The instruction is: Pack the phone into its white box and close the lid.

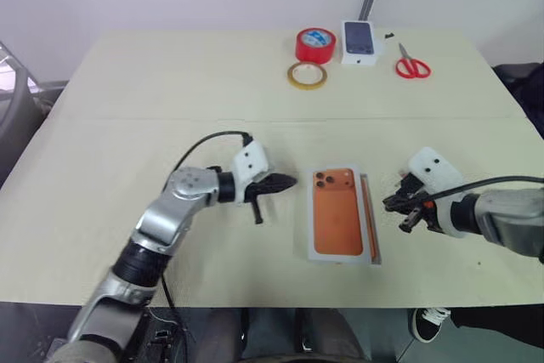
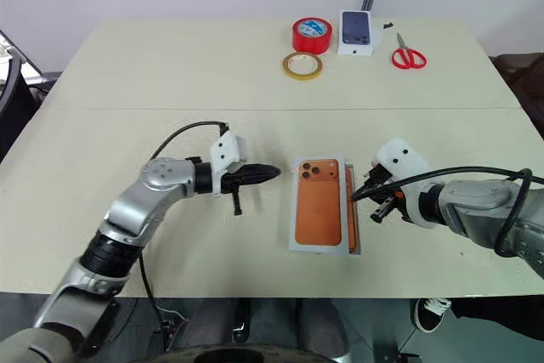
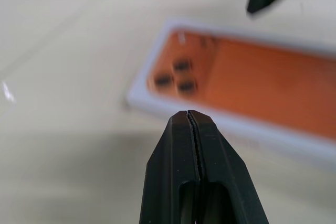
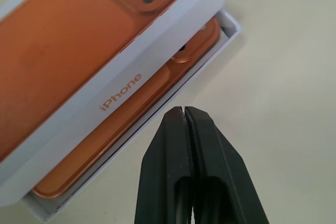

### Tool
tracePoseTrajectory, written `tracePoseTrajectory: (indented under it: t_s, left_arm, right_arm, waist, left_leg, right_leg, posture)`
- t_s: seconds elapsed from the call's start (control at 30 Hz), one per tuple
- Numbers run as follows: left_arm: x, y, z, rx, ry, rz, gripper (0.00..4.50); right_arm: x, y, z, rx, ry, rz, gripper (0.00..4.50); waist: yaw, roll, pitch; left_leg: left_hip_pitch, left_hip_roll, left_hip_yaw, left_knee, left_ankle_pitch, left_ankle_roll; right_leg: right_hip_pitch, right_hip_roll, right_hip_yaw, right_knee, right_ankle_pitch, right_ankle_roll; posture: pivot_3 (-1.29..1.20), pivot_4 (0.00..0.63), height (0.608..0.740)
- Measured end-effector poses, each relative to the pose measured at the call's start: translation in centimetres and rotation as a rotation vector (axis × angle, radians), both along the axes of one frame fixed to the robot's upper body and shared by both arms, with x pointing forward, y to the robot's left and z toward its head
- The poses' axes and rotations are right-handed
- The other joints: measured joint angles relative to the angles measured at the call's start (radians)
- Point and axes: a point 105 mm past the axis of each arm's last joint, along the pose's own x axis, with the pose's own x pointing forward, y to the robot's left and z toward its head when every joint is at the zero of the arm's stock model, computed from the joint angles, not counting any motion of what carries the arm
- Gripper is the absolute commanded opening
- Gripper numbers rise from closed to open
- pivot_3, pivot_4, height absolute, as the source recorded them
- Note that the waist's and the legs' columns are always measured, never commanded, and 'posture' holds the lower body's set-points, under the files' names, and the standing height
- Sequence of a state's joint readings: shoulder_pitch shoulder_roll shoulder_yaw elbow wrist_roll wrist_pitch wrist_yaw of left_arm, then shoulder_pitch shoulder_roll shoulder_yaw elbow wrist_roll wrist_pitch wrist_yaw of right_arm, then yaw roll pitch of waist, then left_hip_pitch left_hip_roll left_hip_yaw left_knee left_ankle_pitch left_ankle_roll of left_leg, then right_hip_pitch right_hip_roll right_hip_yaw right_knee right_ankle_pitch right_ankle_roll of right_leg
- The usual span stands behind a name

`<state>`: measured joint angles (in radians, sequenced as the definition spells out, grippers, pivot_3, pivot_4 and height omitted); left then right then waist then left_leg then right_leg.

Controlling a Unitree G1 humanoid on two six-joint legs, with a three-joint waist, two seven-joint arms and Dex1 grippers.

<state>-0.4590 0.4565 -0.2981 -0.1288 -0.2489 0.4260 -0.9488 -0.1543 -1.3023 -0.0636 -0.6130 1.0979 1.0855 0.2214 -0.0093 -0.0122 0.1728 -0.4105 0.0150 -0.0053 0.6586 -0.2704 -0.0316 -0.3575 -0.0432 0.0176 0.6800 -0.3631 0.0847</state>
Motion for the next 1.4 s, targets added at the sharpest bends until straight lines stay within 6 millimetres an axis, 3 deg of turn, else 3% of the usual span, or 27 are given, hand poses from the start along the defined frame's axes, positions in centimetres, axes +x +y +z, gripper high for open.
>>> tracePoseTrajectory:
  t_s: [0.07,0.33,0.63,0.9,1.17,1.4]
  left_arm:
    - [-0.5,0.0,-0.8,0.024,0.029,-0.025,0.00]
    - [-2.6,-3.5,-2.7,0.059,0.077,-0.158,0.00]
    - [-2.6,-5.5,-2.1,0.004,0.087,-0.172,0.00]
    - [-2.6,-5.3,-1.3,-0.052,0.116,-0.148,0.00]
    - [-1.8,-2.9,-2.1,0.026,0.137,-0.085,0.00]
    - [-2.6,-4.6,-3.1,0.069,0.135,-0.130,0.00]
  right_arm:
    - [0.0,0.2,-0.2,0.002,-0.004,0.015,0.06]
    - [-0.1,0.4,-0.9,0.000,0.013,0.033,0.06]
    - [-0.6,0.6,-1.4,-0.007,0.037,0.043,0.06]
    - [-1.0,0.8,-1.7,-0.023,0.050,0.058,0.06]
    - [-1.3,0.7,-1.6,-0.025,0.055,0.052,0.06]
    - [-1.7,0.9,-1.4,-0.032,0.055,0.057,0.06]
  waist:
    - [0.004,0.000,0.000]
    - [0.018,0.000,0.000]
    - [0.020,0.000,0.000]
    - [0.020,0.000,0.000]
    - [0.019,0.000,0.000]
    - [0.021,0.000,0.000]
  left_leg:
    - [0.000,0.000,0.000,0.001,0.000,0.000]
    - [0.000,-0.001,0.000,0.002,0.000,0.000]
    - [0.000,-0.001,0.000,0.002,-0.001,0.001]
    - [0.000,-0.001,0.000,0.003,-0.001,0.001]
    - [0.000,-0.001,0.000,0.003,-0.001,0.001]
    - [-0.001,-0.001,0.000,0.003,-0.001,0.001]
  right_leg:
    - [0.000,-0.001,0.000,0.000,0.000,0.000]
    - [0.000,-0.001,0.000,0.000,0.000,0.000]
    - [0.001,0.000,0.000,0.001,0.000,0.000]
    - [0.001,0.000,0.000,0.001,0.000,0.000]
    - [0.001,0.000,0.000,0.001,0.000,0.000]
    - [0.001,0.000,0.000,0.001,0.000,0.000]
  posture:
    - [0.00,0.150,0.740]
    - [0.00,0.150,0.740]
    - [0.00,0.150,0.740]
    - [0.00,0.150,0.740]
    - [0.00,0.150,0.740]
    - [0.00,0.150,0.740]
